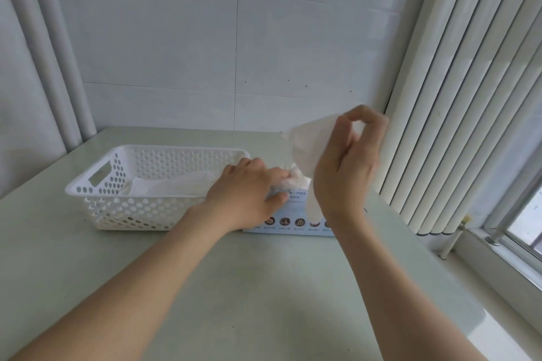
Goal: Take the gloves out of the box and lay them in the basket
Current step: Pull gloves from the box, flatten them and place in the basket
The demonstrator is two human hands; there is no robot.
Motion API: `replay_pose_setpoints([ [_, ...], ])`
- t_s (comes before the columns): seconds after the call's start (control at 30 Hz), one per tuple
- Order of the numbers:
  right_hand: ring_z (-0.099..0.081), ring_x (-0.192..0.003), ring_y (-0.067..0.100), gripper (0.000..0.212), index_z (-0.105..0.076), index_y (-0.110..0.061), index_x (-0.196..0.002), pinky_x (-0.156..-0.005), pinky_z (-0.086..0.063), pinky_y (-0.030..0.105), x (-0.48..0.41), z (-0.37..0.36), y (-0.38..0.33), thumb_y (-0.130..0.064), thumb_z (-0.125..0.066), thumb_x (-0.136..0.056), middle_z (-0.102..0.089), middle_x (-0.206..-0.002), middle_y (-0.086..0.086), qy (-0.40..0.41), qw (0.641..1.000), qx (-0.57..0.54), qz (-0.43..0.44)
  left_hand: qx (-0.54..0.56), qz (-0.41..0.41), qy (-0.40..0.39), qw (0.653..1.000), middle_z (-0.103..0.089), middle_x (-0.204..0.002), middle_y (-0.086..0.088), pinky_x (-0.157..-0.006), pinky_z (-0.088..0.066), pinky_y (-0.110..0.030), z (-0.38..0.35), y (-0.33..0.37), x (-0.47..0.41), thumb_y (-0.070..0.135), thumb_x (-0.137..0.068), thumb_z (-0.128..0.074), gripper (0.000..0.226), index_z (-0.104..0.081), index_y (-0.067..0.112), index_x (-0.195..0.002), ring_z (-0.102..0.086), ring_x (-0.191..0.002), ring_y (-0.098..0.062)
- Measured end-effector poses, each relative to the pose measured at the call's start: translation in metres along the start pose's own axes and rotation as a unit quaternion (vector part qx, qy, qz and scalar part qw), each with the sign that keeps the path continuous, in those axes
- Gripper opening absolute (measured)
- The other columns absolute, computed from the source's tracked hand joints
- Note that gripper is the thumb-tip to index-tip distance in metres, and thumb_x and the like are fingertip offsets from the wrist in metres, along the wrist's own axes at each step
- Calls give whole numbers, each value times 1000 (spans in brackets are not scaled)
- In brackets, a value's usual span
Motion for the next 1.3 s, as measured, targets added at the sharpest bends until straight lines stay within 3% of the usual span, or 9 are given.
replay_pose_setpoints([
  [0.13,-30,-44,14,10,-41,-19,-106,-45,-19,26,14,-18,10,-11,-41,-112,-32,-52,-8,-92,996,23,2,265,44,99,958,-64,-102,6,-87,-43,-35,29,-8,-5,20,-105,-47,27,-73,22,-108,-55,-105,-18],
  [0.3,-39,-47,15,8,-51,-10,-111,-46,-27,32,23,-26,11,-15,-45,-109,-47,-63,-17,-150,987,37,35,633,129,29,763,-78,-98,-18,-76,-52,-40,45,-13,1,30,-104,-31,52,-76,6,-110,-70,-84,-30],
  [0.4,-51,-55,18,15,-61,-13,-111,-51,-43,39,26,-29,10,-13,-51,-100,-64,-79,-11,-176,982,34,61,609,135,26,781,-78,-100,-13,-73,-60,-36,44,-12,1,54,-105,-48,52,-78,11,-106,-75,-89,-26],
  [0.53,-50,-51,9,36,-59,-20,-119,-52,-45,34,27,-32,13,-13,-65,-85,-68,-95,-10,-190,979,57,42,581,115,83,801,-79,-104,-9,-88,-63,-42,43,-17,0,31,-99,-72,20,-76,14,-107,-76,-97,-26],
  [0.63,-55,-53,12,50,-48,-27,-127,-53,-45,33,26,-32,23,-16,-68,-82,-67,-79,-11,-198,976,77,-42,578,140,134,793,-78,-104,-8,-91,-63,-45,47,-25,-1,27,-100,-70,15,-73,14,-106,-75,-99,-27],
  [0.73,-54,-51,20,34,-63,-28,-113,-54,-49,37,25,-35,34,-22,-65,-80,-60,-52,-3,-238,959,77,-135,566,158,158,794,-75,-106,-10,-93,-59,-48,51,-33,-1,29,-97,-69,14,-70,17,-103,-72,-102,-32],
  [0.87,-58,-59,23,8,-70,-22,-74,-50,-42,28,25,-38,32,-24,-62,-75,-64,-61,1,-268,952,33,-144,572,156,127,795,-70,-98,-10,-85,-56,-47,50,-31,1,31,-78,-65,24,-69,16,-96,-66,-93,-29],
  [1.1,-62,-68,32,13,-66,-19,-88,-57,-52,46,24,-38,31,-9,-74,-84,-68,-74,7,-259,954,-20,-148,528,96,108,837,-75,-87,-11,-80,-56,-44,53,-18,3,48,-93,-73,28,-80,21,-90,-72,-81,-25],
  [1.3,-58,-63,15,31,-55,-21,-88,-56,-48,31,25,-38,33,-26,-85,-78,-61,-76,-7,-267,954,42,-129,500,67,235,831,-77,-86,3,-82,-58,-31,62,-26,3,29,-96,-75,11,-80,20,-91,-72,-84,-11],
])
Point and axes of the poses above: each hand's wrist, its own x-axis away from the middle knuckle, its own z-axis out of the back of the hand, y = z × x, the point moved 6 cm from there along -x, towards the middle knuckle
